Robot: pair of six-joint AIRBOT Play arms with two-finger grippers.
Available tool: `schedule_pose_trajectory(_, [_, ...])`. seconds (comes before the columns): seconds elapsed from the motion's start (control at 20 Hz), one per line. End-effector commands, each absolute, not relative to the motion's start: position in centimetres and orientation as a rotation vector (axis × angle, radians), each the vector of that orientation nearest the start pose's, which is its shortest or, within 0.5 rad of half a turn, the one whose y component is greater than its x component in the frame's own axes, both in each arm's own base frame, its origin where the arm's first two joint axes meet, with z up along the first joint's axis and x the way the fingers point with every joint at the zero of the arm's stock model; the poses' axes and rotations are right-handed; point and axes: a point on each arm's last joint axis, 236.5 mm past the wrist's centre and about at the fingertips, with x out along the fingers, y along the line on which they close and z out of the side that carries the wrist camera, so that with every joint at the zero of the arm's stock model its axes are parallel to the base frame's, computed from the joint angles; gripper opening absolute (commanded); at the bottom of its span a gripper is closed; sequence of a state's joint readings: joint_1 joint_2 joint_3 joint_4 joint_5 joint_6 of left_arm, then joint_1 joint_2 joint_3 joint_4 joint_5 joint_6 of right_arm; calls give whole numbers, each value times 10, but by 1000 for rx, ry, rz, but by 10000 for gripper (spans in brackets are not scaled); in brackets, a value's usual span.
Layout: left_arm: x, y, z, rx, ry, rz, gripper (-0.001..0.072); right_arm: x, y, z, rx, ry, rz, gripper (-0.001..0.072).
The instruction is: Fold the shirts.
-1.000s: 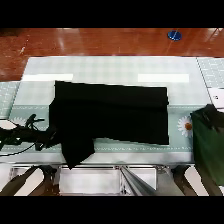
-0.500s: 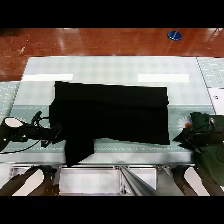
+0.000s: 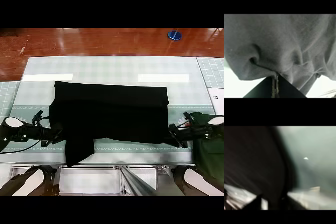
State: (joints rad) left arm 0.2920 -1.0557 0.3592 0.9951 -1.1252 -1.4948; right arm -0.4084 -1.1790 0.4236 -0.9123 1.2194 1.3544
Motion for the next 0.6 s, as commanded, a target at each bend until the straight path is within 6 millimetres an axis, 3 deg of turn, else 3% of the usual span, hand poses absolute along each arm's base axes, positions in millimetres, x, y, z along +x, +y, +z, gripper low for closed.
schedule_pose_trajectory(0.0, [200, -57, -113, -772, 1576, -23, 21, 236, 75, -106, 931, 1546, 171, 33])
schedule_pose_trajectory(0.2, [262, -41, -60, -689, 1419, -88, 21, 264, 73, -60, 830, 1512, 329, 22])
schedule_pose_trajectory(0.4, [337, -20, 5, -642, 1229, -105, 21, 318, 54, -20, 749, 1351, 326, 21])
schedule_pose_trajectory(0.55, [387, -20, 21, -627, 1195, -142, 21, 350, 50, -7, 766, 1288, 334, 21])
